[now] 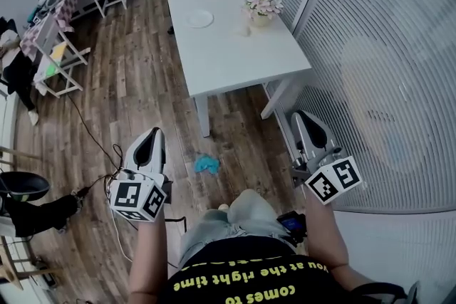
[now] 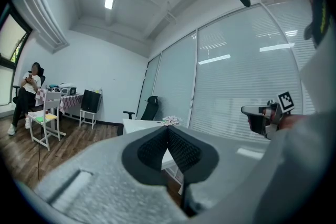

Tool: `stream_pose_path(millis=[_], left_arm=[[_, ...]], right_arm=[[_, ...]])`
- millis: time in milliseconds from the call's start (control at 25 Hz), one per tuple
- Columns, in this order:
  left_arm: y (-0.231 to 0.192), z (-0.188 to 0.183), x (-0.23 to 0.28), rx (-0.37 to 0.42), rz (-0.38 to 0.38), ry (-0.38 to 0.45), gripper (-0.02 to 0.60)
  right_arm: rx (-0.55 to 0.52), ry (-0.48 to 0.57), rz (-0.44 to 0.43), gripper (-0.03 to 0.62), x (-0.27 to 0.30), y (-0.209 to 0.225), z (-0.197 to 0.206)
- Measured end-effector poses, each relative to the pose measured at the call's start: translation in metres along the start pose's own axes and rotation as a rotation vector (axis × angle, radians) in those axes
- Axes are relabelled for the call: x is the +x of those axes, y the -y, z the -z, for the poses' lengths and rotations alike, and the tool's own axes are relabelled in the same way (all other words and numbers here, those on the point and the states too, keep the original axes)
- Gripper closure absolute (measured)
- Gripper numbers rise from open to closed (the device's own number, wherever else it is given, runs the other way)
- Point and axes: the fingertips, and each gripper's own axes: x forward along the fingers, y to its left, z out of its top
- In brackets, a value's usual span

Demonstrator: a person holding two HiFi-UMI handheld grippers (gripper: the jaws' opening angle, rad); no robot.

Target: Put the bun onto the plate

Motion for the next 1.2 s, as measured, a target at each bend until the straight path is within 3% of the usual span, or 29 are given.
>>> stream_pose_path(millis=[600,1200], left_arm=[[-0.018,-0.002,0.016,-0.008,-0.071,0.013,0.581],[-0.058,-0.017,0.114,-0.021,-0.164,0.008,0.581]], right_arm=[[0.014,-0.001,-0.075,0.588,0.046,0.011,0.002],[0.041,-0.018,-0.162,0.588,0.165,0.077,-0.002]])
